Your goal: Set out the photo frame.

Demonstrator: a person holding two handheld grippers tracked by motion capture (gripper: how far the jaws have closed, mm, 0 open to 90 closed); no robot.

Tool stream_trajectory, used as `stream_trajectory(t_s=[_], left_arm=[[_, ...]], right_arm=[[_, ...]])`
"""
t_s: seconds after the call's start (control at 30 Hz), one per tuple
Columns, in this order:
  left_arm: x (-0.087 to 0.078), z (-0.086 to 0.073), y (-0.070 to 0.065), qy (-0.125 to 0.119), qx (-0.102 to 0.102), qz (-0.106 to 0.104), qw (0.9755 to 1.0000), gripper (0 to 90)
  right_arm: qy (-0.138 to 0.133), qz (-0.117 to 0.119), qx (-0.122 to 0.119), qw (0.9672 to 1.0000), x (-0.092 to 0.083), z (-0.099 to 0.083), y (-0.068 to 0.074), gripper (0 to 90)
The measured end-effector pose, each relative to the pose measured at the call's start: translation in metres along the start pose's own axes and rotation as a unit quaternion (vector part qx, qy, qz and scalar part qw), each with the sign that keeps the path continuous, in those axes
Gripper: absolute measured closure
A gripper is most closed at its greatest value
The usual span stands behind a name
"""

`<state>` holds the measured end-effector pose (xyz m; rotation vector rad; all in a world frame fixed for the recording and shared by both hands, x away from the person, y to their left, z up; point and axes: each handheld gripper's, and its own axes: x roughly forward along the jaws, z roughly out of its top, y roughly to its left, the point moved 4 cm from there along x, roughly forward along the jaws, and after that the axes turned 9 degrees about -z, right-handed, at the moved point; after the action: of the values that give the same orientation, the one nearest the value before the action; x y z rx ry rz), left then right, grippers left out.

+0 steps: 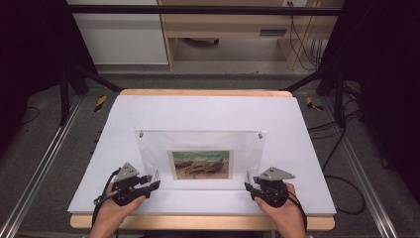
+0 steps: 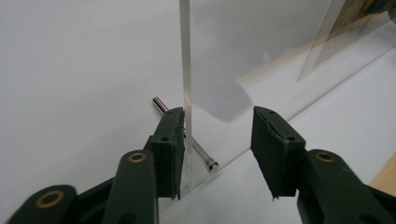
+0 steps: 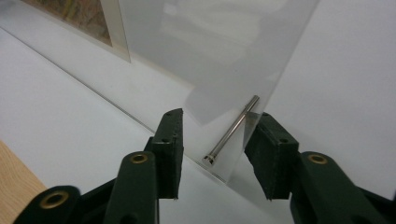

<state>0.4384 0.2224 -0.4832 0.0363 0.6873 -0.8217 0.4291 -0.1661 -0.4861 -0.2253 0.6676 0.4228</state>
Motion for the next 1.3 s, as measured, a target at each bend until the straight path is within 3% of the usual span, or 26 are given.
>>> stream_trajectory(t_s=[0.43, 0.67, 0.87, 1.13, 1.3], left_arm=[[0.000, 0.007, -0.002, -0.025, 0.026, 0.009, 0.9993, 29.2], [0.001, 0.010, -0.003, -0.041, 0.026, 0.007, 0.9988, 15.6], [-0.002, 0.013, -0.004, -0.058, 0.030, 0.008, 0.9978, 8.0], [-0.006, 0.015, -0.009, -0.070, 0.041, 0.003, 0.9967, 6.3], [-0.013, 0.014, -0.010, -0.079, 0.040, 0.003, 0.9961, 6.3]], right_arm=[[-0.034, -0.018, -0.016, 0.9991, 0.003, 0.008, 0.005, 22.2], [-0.050, -0.028, -0.011, 0.9983, 0.003, 0.011, 0.004, 10.5], [-0.082, -0.033, -0.015, 0.9960, -0.003, 0.017, 0.003, 7.6], [-0.116, -0.038, -0.018, 0.9923, -0.013, 0.022, 0.000, 7.1], [-0.124, -0.046, -0.017, 0.9911, -0.018, 0.022, -0.003, 7.1]])
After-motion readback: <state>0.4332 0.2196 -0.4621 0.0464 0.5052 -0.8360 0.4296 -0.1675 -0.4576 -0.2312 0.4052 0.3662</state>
